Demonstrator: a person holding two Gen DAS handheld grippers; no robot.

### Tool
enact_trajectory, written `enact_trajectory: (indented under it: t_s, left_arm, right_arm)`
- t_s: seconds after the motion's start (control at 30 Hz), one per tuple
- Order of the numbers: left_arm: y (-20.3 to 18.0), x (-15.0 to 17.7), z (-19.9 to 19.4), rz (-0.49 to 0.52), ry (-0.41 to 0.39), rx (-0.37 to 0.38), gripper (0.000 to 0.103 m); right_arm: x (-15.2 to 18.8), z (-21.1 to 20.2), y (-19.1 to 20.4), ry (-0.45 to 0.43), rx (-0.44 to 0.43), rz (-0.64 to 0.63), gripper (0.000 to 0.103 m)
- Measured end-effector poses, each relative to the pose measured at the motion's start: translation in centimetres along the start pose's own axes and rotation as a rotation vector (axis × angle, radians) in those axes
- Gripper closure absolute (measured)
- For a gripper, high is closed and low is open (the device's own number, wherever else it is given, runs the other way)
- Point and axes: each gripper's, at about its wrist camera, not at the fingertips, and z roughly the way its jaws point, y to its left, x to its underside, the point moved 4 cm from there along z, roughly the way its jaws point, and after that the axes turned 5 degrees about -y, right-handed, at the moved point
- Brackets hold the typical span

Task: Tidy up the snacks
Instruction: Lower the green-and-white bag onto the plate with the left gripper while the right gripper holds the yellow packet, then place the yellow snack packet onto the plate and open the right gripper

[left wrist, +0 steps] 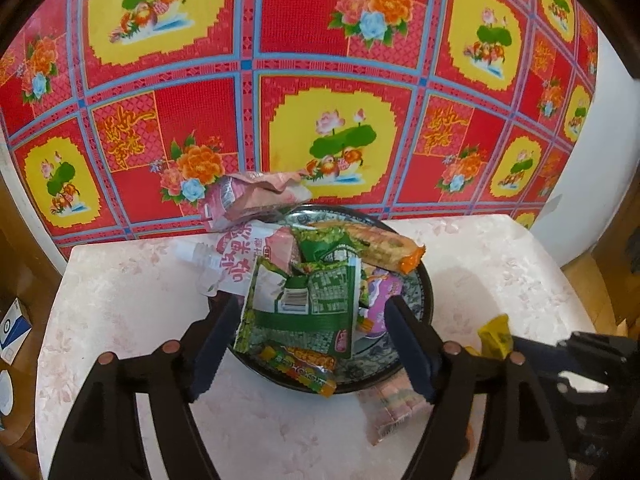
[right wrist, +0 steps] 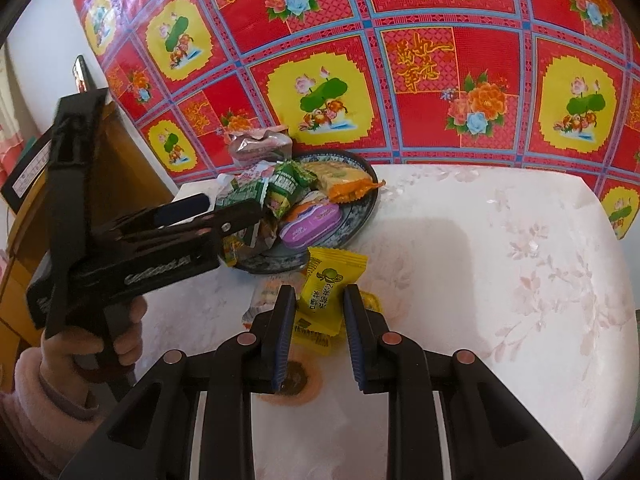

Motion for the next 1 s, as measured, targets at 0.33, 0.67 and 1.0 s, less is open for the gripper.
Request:
enact_trajectory:
  t_s: [0.33,0.67,1.0]
  left_arm:
    - [0.9,0.3,-1.3,-0.049,-0.009,0.003,0.02]
    - [2.2,1.4,-1.5,-0.085,0.013,-0.013,0.02]
    - [2.7,1.9,-1.4,-0.1,0.024,-0.012,0.02]
  right_arm:
    - [-2.2,1.9,0.8,0.004,-0.015,-0.021,0.077]
    - [-3.4,5.2,1.7,0.041,-0.035,-0.033,0.077]
    - [-4.6,7.2,2.2,0.052,-0.027,-0.061,0.077]
